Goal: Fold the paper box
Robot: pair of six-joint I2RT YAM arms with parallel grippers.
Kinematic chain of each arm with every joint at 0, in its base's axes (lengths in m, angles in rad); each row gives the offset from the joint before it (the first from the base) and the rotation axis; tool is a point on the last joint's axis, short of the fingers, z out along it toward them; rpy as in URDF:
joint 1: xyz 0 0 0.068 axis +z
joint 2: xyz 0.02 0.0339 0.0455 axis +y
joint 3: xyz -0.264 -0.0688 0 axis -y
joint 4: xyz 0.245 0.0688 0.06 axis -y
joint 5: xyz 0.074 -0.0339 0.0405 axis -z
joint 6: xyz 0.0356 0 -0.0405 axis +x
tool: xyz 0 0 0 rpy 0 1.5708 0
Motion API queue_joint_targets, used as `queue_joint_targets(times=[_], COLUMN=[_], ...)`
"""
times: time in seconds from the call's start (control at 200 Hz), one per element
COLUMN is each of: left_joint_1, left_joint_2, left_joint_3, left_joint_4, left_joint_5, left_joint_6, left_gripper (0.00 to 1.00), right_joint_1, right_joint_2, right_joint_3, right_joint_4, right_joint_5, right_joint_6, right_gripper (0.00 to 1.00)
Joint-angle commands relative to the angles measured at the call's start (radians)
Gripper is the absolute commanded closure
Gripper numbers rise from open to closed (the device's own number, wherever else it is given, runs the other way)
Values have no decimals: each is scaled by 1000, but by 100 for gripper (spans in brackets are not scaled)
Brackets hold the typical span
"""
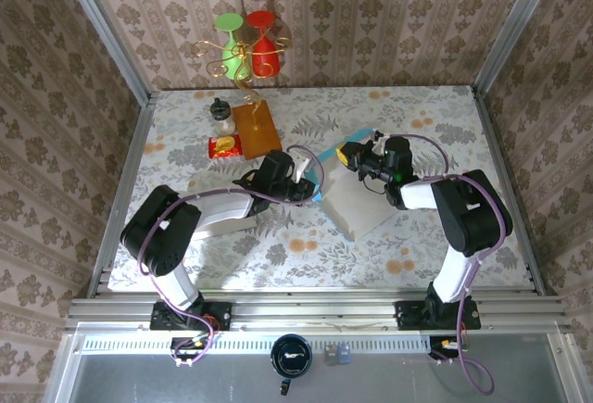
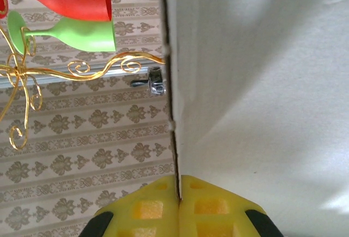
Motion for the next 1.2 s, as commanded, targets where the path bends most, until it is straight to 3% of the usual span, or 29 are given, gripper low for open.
queue_joint_targets(times=[0.0,0.32,1.195], left_joint_1=[1,0,8], left_joint_2=[-4,-8,31], left_joint_3=[43,53,80], left_joint_4=[-18,-30,10], left_joint_5=[-61,-111,-62], left_joint_6=[-23,-25,-39], left_gripper=[79,77,74], right_joint_1=[26,40,72], right_joint_2=[-34,-36,-65], right_joint_3=[-22,-42,-12], right_joint_4=[19,51,-56], right_joint_5=[39,102,192], right_joint_6=[30,98,153], right_gripper=[100,100,100])
